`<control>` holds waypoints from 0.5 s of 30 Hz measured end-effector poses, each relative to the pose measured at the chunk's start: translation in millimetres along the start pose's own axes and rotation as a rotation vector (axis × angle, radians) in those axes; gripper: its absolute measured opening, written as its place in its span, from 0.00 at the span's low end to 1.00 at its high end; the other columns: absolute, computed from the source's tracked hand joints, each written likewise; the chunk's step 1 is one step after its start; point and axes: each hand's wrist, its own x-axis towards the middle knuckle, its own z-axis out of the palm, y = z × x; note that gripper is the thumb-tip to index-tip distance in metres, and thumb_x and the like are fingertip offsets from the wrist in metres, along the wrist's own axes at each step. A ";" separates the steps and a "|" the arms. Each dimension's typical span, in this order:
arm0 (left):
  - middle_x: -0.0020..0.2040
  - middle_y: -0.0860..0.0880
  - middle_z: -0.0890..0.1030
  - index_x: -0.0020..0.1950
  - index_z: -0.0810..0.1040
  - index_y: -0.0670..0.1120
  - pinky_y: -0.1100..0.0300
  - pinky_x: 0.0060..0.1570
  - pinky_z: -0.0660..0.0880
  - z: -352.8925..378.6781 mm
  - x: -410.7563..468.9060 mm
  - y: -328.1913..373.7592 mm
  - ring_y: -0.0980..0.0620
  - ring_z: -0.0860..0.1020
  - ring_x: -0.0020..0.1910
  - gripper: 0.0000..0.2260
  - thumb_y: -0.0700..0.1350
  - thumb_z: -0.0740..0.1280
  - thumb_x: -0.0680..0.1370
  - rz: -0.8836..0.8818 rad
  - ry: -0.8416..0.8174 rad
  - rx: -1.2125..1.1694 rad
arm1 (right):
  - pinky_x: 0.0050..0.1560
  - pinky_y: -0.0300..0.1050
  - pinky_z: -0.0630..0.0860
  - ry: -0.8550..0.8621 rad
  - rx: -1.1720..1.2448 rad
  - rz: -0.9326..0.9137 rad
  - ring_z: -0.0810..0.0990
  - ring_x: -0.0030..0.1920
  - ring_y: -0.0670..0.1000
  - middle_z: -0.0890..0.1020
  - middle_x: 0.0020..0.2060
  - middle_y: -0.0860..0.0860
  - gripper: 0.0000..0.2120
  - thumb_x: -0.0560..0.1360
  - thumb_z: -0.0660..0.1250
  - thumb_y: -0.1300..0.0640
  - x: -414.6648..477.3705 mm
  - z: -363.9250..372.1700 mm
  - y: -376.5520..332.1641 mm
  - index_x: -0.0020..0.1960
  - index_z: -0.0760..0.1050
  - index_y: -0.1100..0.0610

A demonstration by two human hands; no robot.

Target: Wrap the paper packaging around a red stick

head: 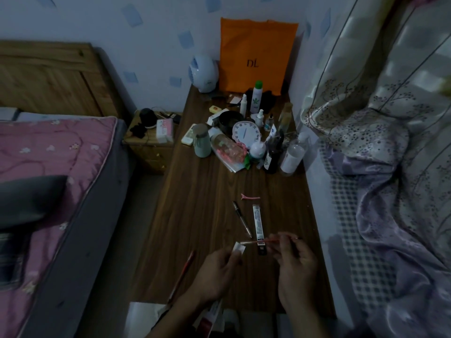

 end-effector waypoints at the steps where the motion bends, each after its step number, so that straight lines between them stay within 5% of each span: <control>1: 0.35 0.60 0.81 0.45 0.80 0.56 0.71 0.31 0.71 -0.9 -1.8 1.1 0.64 0.78 0.32 0.15 0.59 0.56 0.80 0.021 0.004 0.005 | 0.44 0.46 0.82 0.000 0.016 -0.007 0.87 0.46 0.50 0.87 0.46 0.51 0.07 0.77 0.67 0.58 -0.4 0.9 -1.7 0.46 0.83 0.48; 6: 0.32 0.61 0.79 0.48 0.79 0.49 0.62 0.33 0.72 -6.2 -8.2 5.3 0.64 0.76 0.31 0.15 0.55 0.58 0.81 0.059 -0.017 0.038 | 0.46 0.49 0.81 -0.013 0.030 -0.026 0.86 0.46 0.51 0.87 0.45 0.50 0.07 0.76 0.68 0.56 -3.0 3.3 -6.6 0.44 0.83 0.47; 10: 0.39 0.48 0.82 0.50 0.80 0.46 0.51 0.40 0.79 -11.3 -12.6 9.9 0.52 0.80 0.35 0.12 0.50 0.59 0.83 0.084 -0.039 0.044 | 0.42 0.45 0.80 -0.033 0.005 -0.050 0.86 0.43 0.48 0.86 0.44 0.47 0.10 0.77 0.67 0.57 -5.2 3.2 -10.7 0.43 0.83 0.44; 15: 0.36 0.58 0.81 0.49 0.80 0.53 0.64 0.35 0.76 -17.9 -17.5 12.4 0.63 0.78 0.34 0.10 0.50 0.59 0.82 0.104 -0.051 0.023 | 0.42 0.44 0.79 -0.062 -0.030 -0.062 0.85 0.42 0.47 0.86 0.43 0.46 0.09 0.77 0.67 0.57 -6.5 5.2 -13.5 0.44 0.83 0.46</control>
